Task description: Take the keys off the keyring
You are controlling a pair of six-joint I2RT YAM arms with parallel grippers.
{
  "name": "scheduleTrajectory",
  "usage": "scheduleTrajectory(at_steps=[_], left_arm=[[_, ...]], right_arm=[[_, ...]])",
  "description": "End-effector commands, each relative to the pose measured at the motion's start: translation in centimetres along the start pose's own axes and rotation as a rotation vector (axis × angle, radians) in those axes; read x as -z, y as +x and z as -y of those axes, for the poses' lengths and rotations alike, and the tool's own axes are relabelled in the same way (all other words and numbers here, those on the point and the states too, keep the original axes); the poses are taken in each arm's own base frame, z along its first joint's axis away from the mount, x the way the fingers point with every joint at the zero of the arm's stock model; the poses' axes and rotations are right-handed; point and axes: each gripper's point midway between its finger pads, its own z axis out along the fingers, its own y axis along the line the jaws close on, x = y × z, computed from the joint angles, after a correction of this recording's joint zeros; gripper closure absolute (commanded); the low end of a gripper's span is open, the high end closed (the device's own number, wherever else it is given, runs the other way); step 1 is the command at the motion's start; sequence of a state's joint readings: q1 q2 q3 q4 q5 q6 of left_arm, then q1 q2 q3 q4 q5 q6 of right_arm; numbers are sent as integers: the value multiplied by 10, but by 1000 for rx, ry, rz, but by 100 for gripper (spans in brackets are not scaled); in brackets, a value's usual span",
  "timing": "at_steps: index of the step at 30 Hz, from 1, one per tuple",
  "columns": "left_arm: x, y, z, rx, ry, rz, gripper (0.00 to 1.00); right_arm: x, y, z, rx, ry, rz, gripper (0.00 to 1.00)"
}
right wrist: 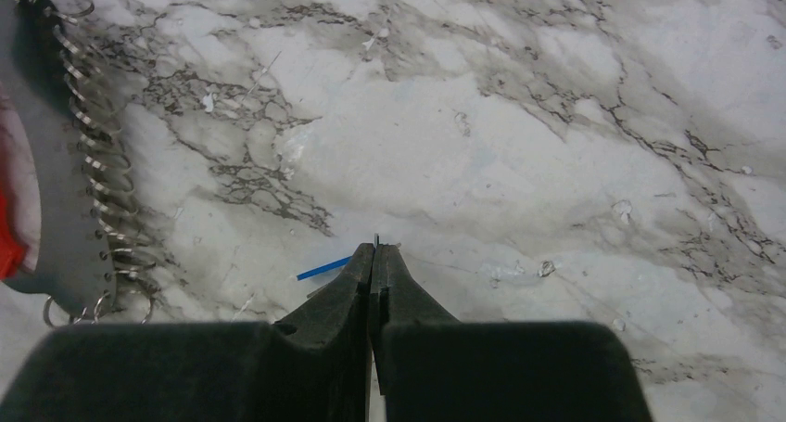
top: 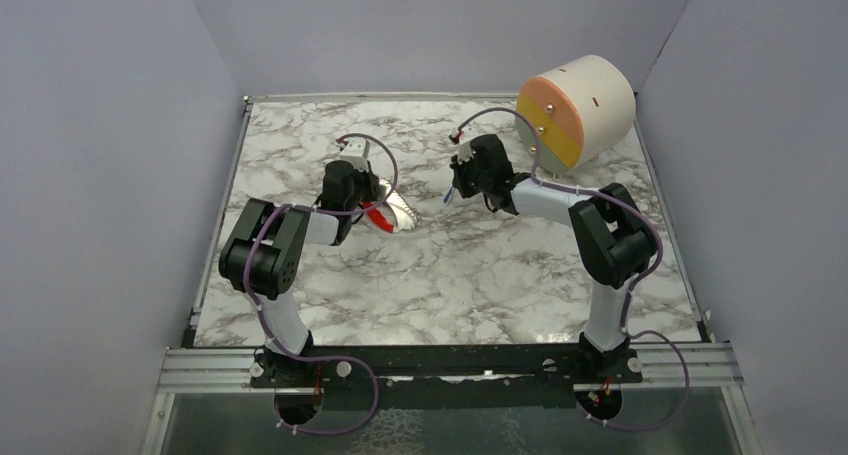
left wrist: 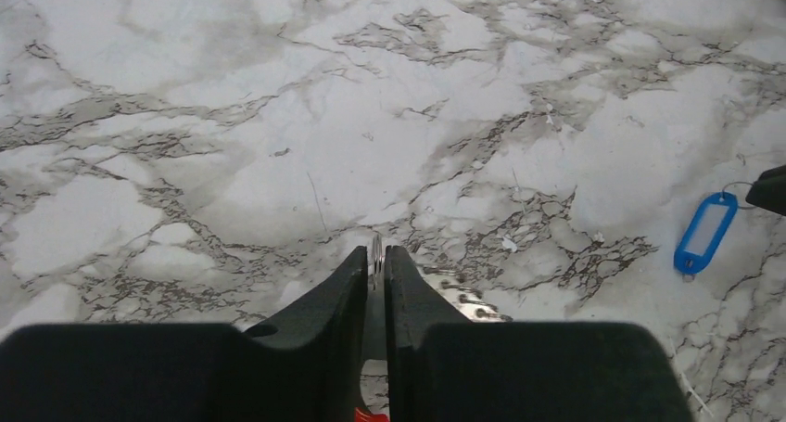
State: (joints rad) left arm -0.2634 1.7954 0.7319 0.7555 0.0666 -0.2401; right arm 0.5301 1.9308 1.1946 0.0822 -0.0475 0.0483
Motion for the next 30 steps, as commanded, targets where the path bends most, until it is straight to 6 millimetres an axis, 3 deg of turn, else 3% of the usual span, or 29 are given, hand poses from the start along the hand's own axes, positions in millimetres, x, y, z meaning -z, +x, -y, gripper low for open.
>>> scheduleTrajectory(at_steps=[1,7,13,21,30], left_arm=[[-4,-29,18,6,109,71,80],[-9,-32,19,0,133,57,75],[-2,-34,29,10,187,55,71],[17,-38,34,19,199,43,71],[70,-59,23,-11,102,127,67]], right_arm=[[-13,-16,3,0,-10,43,98],[-20,-12,6,3,0,31,87],[-9,-15,5,14,-2,50,77],[37,-42,0,28,-19,152,76],[113,-53,4,-4,35,288,75]])
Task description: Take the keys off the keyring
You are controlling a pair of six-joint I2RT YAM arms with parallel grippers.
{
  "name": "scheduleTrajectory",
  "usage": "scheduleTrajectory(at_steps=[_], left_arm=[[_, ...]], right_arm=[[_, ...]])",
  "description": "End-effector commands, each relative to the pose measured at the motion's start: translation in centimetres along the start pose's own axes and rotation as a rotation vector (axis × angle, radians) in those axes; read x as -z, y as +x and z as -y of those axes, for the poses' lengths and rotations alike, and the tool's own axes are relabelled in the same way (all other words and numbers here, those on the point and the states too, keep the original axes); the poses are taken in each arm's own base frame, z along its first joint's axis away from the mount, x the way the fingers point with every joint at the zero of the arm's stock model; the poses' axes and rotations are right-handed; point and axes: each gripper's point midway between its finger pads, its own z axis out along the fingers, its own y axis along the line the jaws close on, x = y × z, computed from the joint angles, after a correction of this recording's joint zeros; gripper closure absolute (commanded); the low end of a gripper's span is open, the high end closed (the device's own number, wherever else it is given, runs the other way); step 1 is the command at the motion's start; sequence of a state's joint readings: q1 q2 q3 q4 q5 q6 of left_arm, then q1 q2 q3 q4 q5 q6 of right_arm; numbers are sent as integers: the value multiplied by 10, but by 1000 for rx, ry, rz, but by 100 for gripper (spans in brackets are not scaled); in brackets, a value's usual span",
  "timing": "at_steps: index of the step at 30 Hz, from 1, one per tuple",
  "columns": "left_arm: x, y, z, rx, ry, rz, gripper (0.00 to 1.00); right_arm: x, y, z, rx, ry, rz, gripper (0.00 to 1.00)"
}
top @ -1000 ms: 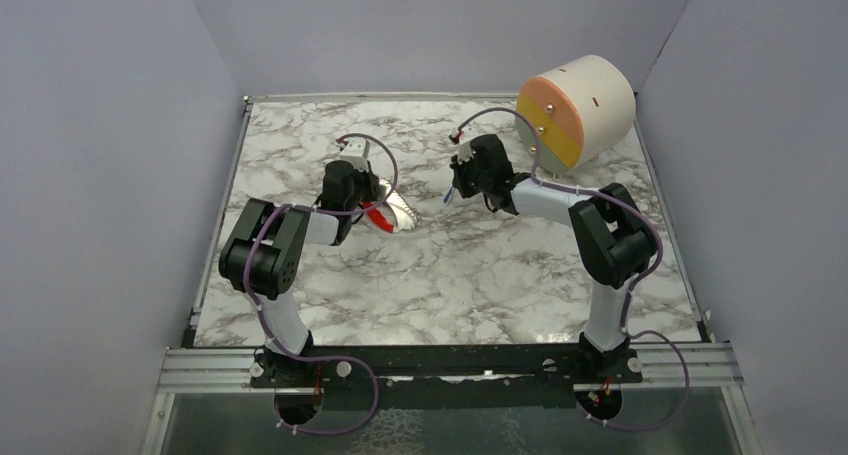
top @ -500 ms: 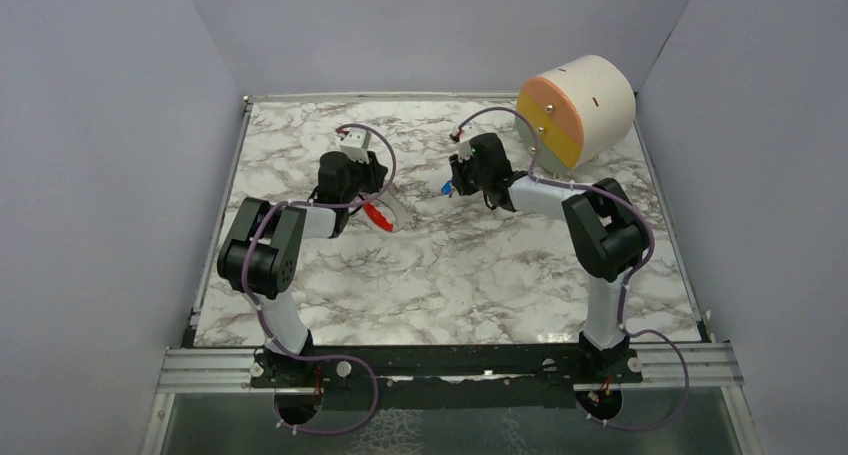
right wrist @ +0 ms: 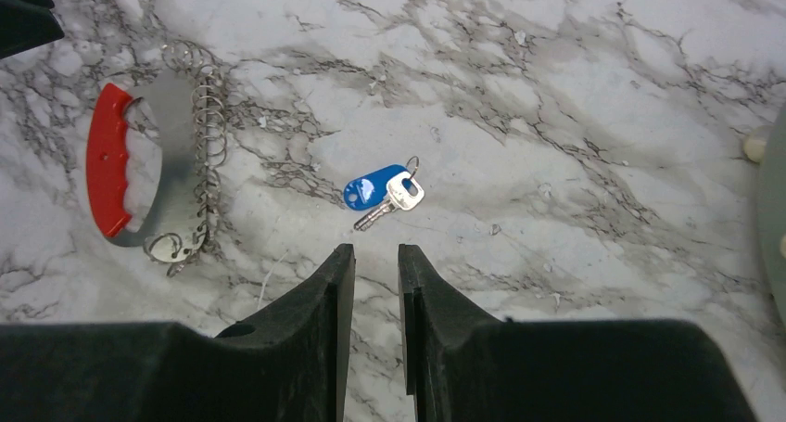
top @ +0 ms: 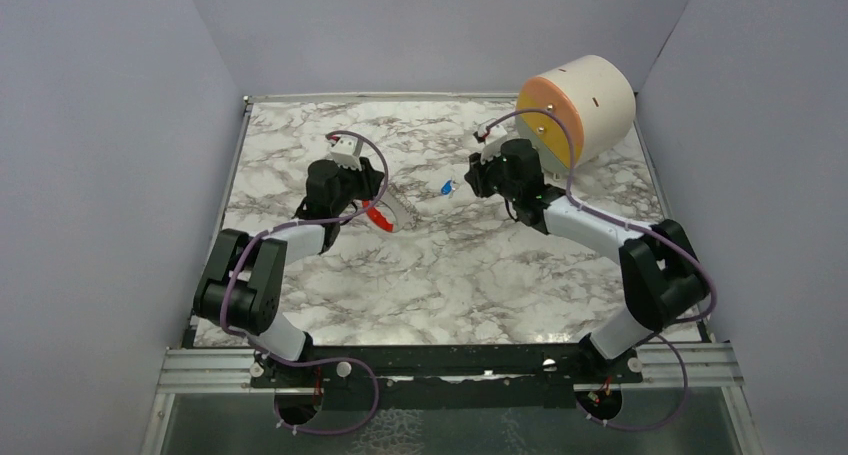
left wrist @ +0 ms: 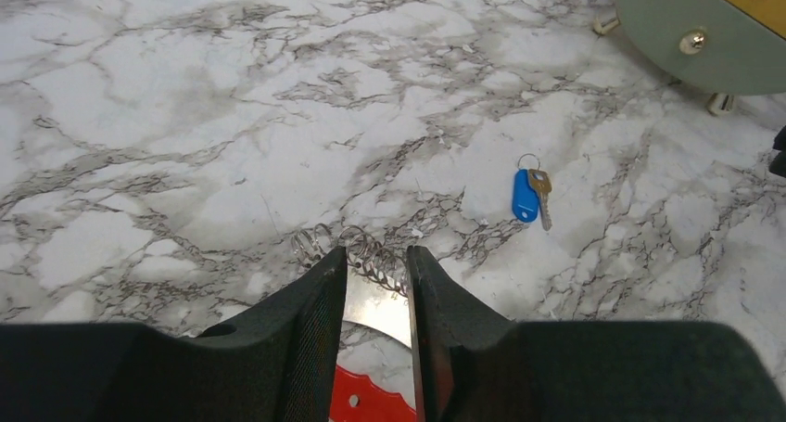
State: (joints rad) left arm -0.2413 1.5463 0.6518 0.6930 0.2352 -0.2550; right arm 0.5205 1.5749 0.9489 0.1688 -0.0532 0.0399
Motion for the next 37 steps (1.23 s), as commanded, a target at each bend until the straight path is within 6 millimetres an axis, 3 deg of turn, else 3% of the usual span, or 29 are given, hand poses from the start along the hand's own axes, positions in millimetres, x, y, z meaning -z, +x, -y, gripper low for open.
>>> scheduleTrajectory(at_steps=[1,9,12,14,18,27,31,34,37], left_arm=[[30,-19,-7,-29,-81,66,66],[74,-19,-19,-34,-205,79,64],[85,-16,-19,-24,-219,74,64],[94,-16,-17,-19,-220,83,64],[111,-19,-13,-7,-222,109,64],[141,-13,-21,43,-310,119,64],[149,-13,-22,48,-319,138,64],[150,-16,-20,46,-315,146,64],[149,-16,-19,48,-305,144,64]], right_arm=[[31,-22,6,-18,44,108,75],[80,-32,5,-61,57,199,73],[93,-34,-1,-86,32,218,66],[100,-34,-4,-99,21,210,49],[123,-35,-8,-112,2,251,45],[183,-41,8,-158,106,389,40],[193,-37,18,-178,162,400,40],[190,-34,18,-177,167,382,48],[183,-29,20,-178,178,351,48]])
